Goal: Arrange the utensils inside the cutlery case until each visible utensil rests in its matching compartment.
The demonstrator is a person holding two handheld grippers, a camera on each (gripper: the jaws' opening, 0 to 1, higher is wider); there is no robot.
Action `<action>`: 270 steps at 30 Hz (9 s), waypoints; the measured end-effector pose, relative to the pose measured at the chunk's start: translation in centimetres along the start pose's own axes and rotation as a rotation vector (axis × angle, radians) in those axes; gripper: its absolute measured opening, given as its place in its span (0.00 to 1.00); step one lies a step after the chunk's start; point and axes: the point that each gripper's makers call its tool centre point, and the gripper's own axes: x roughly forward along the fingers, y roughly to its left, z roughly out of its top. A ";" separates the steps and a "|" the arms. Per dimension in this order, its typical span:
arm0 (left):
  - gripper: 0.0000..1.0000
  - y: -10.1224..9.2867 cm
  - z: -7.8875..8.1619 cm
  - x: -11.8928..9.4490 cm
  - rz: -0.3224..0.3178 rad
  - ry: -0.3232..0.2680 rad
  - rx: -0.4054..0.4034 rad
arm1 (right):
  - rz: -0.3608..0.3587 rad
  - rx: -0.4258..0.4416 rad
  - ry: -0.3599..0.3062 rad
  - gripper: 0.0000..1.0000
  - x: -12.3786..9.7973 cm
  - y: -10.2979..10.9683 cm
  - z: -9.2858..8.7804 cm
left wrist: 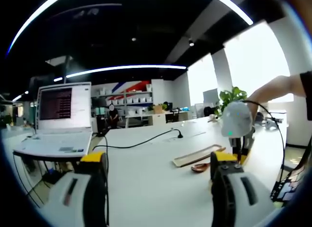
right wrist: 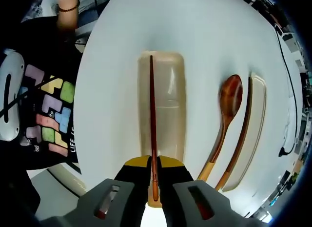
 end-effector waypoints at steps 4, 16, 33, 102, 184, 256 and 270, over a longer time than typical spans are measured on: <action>0.93 0.0 0.1 0.0 0.000 -0.001 -0.001 | -0.003 0.002 0.001 0.03 0.1 -0.1 -0.3; 0.92 -0.1 -0.2 0.2 -0.003 0.013 0.006 | -0.055 0.001 -0.012 0.03 -2.0 -1.1 -0.7; 0.91 0.2 -0.6 0.3 0.000 0.028 0.005 | -0.175 0.118 -0.044 0.07 -3.3 -6.4 -4.3; 0.87 0.2 -1.2 0.7 -0.017 0.045 -0.047 | -0.139 0.163 -0.269 0.02 0.7 -12.2 -7.8; 0.86 -2.4 -4.9 2.4 -0.095 0.182 0.045 | -0.220 0.042 -0.549 0.03 -5.2 -0.9 -7.7; 0.83 -2.6 -5.9 2.3 -0.100 0.223 0.060 | -0.253 -0.076 -0.407 0.05 -1.0 -2.2 -7.9; 0.82 -6.7 -5.8 3.4 -0.289 0.218 0.046 | -0.297 -0.002 -0.486 0.06 -2.5 -4.5 -6.9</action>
